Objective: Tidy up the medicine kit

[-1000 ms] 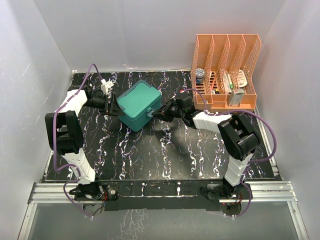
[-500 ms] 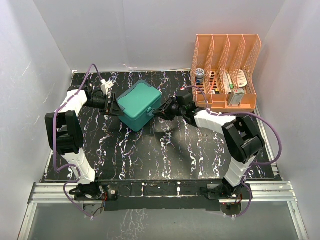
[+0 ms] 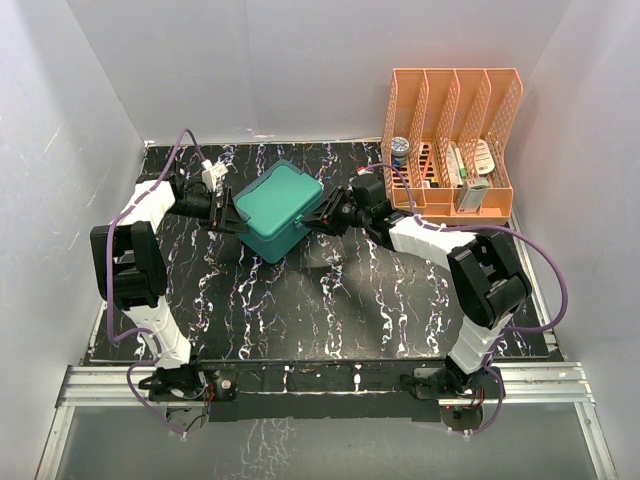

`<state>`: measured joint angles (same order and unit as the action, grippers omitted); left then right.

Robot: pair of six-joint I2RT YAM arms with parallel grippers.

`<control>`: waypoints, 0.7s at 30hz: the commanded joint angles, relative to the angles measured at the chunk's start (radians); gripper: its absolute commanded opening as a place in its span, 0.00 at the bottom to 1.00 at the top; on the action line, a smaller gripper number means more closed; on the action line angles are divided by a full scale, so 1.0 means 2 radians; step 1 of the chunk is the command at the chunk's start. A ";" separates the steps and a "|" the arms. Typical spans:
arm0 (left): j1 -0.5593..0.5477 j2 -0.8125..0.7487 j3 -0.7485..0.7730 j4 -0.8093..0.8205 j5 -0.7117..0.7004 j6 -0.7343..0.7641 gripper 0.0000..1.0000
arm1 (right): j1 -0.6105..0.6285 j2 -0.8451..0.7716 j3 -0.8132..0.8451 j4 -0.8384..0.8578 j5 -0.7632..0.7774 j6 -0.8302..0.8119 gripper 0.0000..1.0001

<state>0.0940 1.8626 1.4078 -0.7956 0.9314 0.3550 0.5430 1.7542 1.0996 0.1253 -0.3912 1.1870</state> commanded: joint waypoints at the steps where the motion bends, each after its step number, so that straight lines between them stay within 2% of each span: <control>1: -0.003 -0.018 0.002 -0.004 0.014 0.002 0.78 | 0.002 -0.010 0.027 0.032 -0.010 -0.006 0.21; 21: -0.003 -0.011 0.004 -0.012 0.018 0.008 0.77 | 0.003 0.020 0.039 0.064 -0.014 0.002 0.22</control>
<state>0.0940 1.8626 1.4078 -0.7975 0.9321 0.3573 0.5434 1.7912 1.1259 0.1699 -0.4149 1.1877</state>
